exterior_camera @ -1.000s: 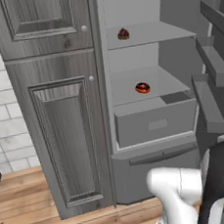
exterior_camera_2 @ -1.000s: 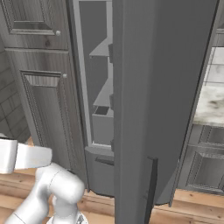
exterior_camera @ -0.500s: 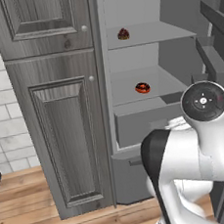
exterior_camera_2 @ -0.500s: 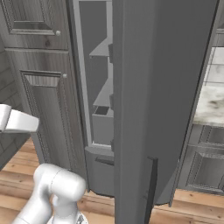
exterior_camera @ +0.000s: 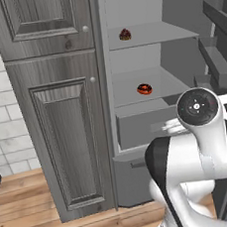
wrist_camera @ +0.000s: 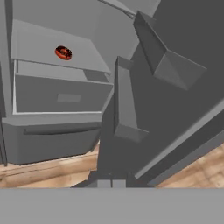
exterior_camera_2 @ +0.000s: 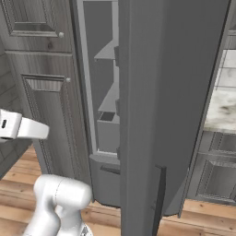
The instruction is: Take the cake and donut from the fridge and place them on the empty tray on the dining counter.
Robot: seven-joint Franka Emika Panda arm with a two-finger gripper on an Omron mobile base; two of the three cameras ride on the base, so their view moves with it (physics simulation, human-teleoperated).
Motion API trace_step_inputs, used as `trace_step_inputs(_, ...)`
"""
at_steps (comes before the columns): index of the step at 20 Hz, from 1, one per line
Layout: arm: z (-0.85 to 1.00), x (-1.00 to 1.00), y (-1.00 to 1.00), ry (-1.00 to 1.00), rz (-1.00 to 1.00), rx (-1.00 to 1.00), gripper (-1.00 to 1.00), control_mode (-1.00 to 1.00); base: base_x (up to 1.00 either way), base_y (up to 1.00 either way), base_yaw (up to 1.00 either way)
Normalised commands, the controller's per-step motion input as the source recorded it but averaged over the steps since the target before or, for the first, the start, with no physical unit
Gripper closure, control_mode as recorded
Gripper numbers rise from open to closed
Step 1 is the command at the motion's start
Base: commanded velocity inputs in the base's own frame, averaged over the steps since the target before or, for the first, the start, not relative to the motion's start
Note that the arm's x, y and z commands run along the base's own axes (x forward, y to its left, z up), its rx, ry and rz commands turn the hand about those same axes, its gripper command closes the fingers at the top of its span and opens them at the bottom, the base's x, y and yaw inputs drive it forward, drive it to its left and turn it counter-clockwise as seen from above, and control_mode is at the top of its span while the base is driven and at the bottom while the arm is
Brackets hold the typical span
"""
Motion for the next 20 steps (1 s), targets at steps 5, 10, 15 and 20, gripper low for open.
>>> trace_step_inputs(5, -0.05, 0.41, -0.03, 0.0, 0.0, 0.0, 1.0, -1.0, 0.0, 0.0, 0.0)
trace_step_inputs(10, -0.22, 0.79, 0.0, 0.0, 0.0, 0.0, 1.0, -1.0, 0.0, 0.0, 0.0)
trace_step_inputs(15, -0.39, 0.85, 0.0, 0.0, -0.01, 0.0, 1.0, -1.0, 0.0, 0.0, 0.0)
trace_step_inputs(20, -0.22, 0.67, 0.0, 0.03, -0.01, 0.0, -1.0, -1.0, 0.0, 0.0, 0.0)
